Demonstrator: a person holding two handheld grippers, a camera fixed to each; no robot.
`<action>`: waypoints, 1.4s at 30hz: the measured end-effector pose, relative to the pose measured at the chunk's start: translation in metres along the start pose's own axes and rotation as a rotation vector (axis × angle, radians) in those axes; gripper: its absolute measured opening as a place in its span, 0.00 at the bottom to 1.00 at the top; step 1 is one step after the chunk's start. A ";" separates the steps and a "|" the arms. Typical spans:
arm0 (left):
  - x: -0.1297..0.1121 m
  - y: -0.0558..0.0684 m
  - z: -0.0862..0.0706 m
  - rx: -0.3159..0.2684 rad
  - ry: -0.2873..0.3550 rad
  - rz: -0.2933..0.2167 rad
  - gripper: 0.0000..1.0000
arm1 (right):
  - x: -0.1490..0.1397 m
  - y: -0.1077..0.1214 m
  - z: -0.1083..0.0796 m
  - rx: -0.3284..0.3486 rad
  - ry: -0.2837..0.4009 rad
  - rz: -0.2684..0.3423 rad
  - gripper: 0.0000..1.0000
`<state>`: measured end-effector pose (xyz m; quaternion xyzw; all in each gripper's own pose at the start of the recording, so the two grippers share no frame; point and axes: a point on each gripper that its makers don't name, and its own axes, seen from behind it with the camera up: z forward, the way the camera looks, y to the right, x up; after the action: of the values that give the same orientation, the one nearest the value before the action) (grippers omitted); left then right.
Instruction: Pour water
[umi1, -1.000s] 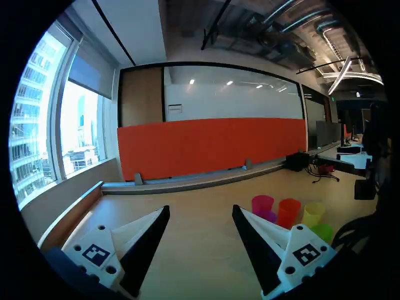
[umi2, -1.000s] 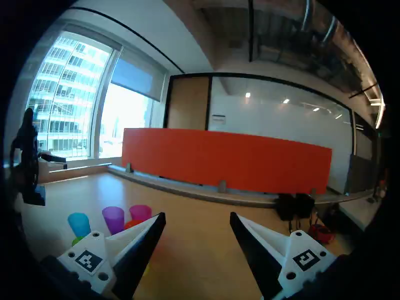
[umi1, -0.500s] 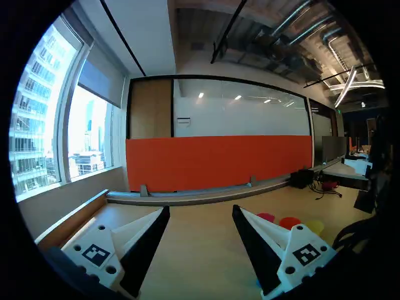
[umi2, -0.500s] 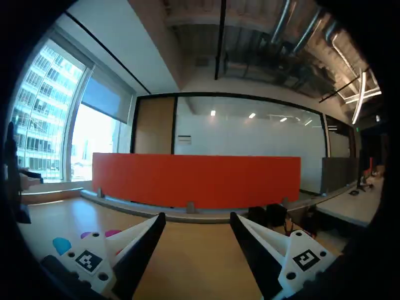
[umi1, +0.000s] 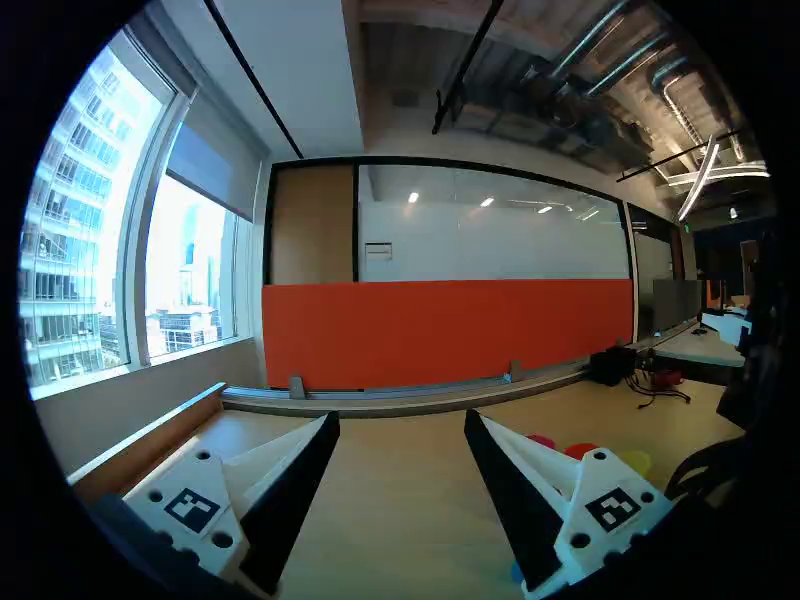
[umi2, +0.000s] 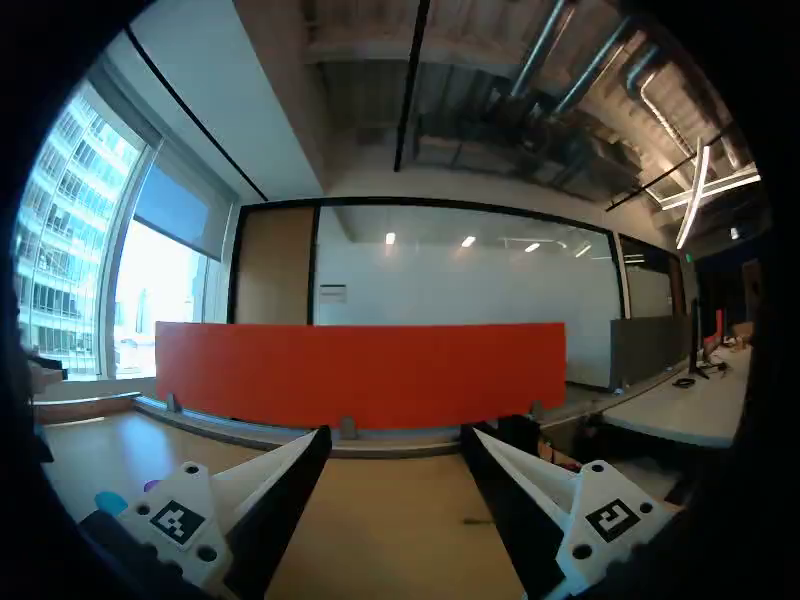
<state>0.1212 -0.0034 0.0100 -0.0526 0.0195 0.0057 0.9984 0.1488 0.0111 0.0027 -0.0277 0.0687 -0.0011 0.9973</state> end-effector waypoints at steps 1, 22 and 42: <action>0.001 -0.001 0.000 0.003 0.004 0.000 0.92 | 0.000 0.000 -0.001 -0.001 0.000 -0.004 0.99; -0.029 -0.018 -0.018 0.117 0.022 0.055 0.92 | 0.003 -0.004 -0.020 -0.011 -0.010 -0.023 0.99; -0.082 -0.020 -0.030 0.146 0.003 0.028 0.93 | -0.002 -0.012 -0.031 -0.017 -0.022 -0.008 0.99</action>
<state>0.0382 -0.0274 -0.0148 0.0208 0.0222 0.0180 0.9994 0.1425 -0.0023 -0.0274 -0.0367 0.0578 -0.0042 0.9976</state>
